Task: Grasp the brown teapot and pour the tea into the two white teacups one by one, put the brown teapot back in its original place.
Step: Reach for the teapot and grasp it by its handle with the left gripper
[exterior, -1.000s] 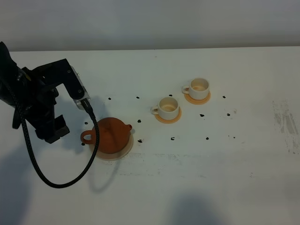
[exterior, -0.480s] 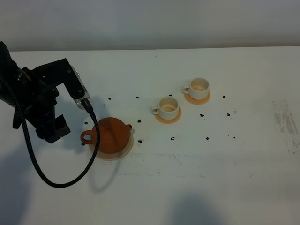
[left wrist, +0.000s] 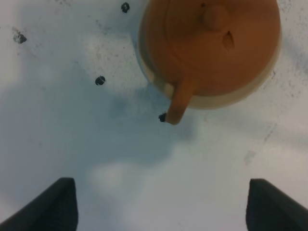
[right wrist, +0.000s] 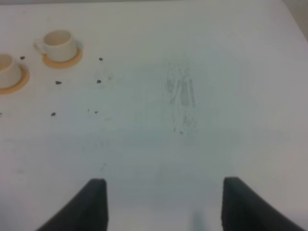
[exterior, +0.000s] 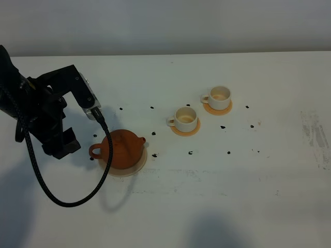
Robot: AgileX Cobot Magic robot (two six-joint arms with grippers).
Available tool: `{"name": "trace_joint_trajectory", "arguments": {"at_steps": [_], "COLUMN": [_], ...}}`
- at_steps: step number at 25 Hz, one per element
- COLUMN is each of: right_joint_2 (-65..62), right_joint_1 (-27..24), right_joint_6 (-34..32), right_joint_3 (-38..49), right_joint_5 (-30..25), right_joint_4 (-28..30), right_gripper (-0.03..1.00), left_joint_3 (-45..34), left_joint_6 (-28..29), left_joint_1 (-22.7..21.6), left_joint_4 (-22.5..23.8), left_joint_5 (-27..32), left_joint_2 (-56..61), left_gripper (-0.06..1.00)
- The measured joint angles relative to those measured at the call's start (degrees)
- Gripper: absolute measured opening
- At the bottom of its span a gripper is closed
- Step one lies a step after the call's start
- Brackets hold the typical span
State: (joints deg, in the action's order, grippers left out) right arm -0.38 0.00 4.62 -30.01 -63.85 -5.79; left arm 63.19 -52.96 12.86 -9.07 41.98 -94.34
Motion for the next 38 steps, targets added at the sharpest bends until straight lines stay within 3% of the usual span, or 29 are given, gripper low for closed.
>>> {"name": "trace_joint_trajectory", "arguments": {"at_steps": [16, 29, 38], "right_joint_2": [0.0, 0.0, 0.0], "right_joint_1": [0.0, 0.0, 0.0], "right_joint_6": [0.0, 0.0, -0.1], "right_joint_3": [0.0, 0.0, 0.0], "right_joint_5": [0.0, 0.0, 0.0], "right_joint_4": [0.0, 0.0, 0.0], "right_gripper": [0.5, 0.5, 0.5], "left_joint_3": [0.0, 0.0, 0.0], "left_joint_6": [-1.2, 6.2, 1.3], "left_joint_1": [0.0, 0.0, 0.0], "left_joint_4": [0.3, 8.4, 8.2], "left_joint_5": [-1.9, -1.9, -3.8], "left_joint_2": [-0.4, -5.7, -5.7], "left_gripper": [0.68, 0.68, 0.68]}}
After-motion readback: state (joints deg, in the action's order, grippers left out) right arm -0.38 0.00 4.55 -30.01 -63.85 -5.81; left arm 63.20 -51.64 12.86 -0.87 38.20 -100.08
